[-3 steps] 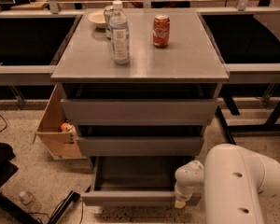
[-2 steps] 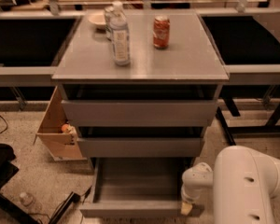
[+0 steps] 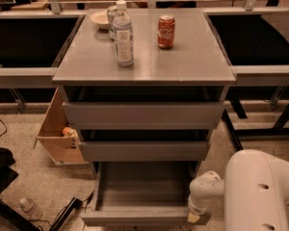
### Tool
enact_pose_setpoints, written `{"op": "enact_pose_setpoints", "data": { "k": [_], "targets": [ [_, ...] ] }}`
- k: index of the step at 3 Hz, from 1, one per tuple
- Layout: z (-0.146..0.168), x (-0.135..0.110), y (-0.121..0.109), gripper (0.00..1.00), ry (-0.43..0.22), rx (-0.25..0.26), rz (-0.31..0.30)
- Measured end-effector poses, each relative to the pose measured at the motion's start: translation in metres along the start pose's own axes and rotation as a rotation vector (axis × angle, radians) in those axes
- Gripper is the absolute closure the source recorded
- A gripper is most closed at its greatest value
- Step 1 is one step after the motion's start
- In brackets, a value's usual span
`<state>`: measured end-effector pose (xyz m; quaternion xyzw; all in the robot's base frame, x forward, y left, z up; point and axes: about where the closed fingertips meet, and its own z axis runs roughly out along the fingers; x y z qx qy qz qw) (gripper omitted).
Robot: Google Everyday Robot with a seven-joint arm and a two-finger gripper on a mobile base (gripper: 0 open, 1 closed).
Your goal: Open bottom drawer
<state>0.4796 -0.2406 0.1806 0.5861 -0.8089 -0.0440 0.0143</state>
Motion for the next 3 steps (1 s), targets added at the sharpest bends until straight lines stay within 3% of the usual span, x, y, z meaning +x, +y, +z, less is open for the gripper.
{"op": "enact_pose_setpoints", "data": {
  "k": [2, 3],
  "targets": [
    [-0.006, 0.0, 0.0, 1.0, -0.014, 0.019, 0.015],
    [-0.007, 0.022, 0.032, 1.0, -0.008, -0.02, 0.047]
  ]
}}
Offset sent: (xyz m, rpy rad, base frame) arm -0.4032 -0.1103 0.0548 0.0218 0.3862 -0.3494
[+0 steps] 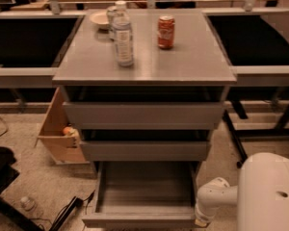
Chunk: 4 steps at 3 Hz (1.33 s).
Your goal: Open bottom drawer
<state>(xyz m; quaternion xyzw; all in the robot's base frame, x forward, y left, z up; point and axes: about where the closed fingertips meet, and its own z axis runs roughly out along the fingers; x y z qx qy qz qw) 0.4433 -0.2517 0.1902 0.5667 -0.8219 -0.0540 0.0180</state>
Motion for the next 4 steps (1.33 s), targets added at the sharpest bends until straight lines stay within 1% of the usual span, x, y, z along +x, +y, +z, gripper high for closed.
{"op": "enact_pose_setpoints", "data": {
  "k": [1, 2, 4],
  "targets": [
    [-0.001, 0.0, 0.0, 1.0, 0.0, 0.0, 0.0],
    [-0.001, 0.009, 0.011, 1.0, 0.002, -0.02, 0.011],
    [-0.001, 0.017, 0.021, 1.0, 0.003, -0.045, 0.019]
  ]
}}
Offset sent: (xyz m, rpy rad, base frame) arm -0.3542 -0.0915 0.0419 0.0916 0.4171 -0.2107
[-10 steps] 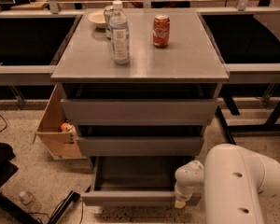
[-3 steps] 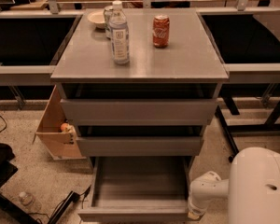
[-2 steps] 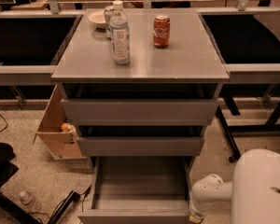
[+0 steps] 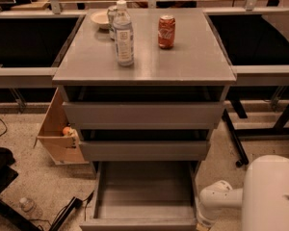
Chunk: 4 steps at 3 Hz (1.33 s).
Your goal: Open bottom drawer
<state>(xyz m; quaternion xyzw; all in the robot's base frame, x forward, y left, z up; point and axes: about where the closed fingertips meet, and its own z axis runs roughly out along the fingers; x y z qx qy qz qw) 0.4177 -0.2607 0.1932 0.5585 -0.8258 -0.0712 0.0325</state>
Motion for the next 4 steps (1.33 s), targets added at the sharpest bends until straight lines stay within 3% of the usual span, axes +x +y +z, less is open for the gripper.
{"op": "enact_pose_setpoints", "data": {
  "k": [4],
  "targets": [
    [-0.01, 0.003, 0.019, 1.0, -0.013, -0.061, 0.001]
  ]
}}
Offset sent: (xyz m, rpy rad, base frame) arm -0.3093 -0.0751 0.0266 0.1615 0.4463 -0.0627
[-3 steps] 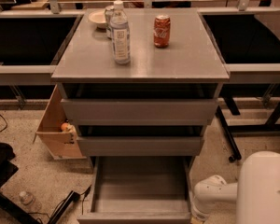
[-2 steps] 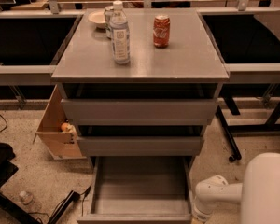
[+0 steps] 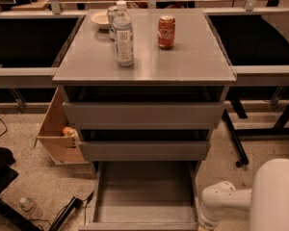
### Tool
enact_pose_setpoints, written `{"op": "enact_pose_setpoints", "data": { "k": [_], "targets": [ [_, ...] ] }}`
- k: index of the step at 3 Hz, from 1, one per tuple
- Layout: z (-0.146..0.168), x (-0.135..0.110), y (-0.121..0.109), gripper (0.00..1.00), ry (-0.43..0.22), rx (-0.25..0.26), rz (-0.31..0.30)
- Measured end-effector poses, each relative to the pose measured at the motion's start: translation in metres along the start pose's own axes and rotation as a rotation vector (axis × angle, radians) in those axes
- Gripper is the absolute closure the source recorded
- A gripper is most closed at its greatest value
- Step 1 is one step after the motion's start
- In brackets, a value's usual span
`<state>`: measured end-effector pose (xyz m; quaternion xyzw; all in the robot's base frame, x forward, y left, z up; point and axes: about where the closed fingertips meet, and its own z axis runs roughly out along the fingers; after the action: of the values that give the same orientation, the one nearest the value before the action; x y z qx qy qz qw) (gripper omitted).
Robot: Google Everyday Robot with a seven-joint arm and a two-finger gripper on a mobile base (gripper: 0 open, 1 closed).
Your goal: Open bottom drawer
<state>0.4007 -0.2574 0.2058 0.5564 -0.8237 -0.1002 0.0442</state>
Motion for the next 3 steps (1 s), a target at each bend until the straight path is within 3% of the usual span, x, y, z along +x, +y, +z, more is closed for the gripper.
{"op": "enact_pose_setpoints", "data": {
  "k": [1, 2, 3],
  "targets": [
    [-0.0004, 0.0024, 0.0084, 1.0, -0.003, -0.026, 0.001],
    [-0.0004, 0.0024, 0.0082, 0.84, -0.003, -0.026, 0.001],
    [-0.0004, 0.0024, 0.0082, 0.6, -0.003, -0.026, 0.001]
  ]
}}
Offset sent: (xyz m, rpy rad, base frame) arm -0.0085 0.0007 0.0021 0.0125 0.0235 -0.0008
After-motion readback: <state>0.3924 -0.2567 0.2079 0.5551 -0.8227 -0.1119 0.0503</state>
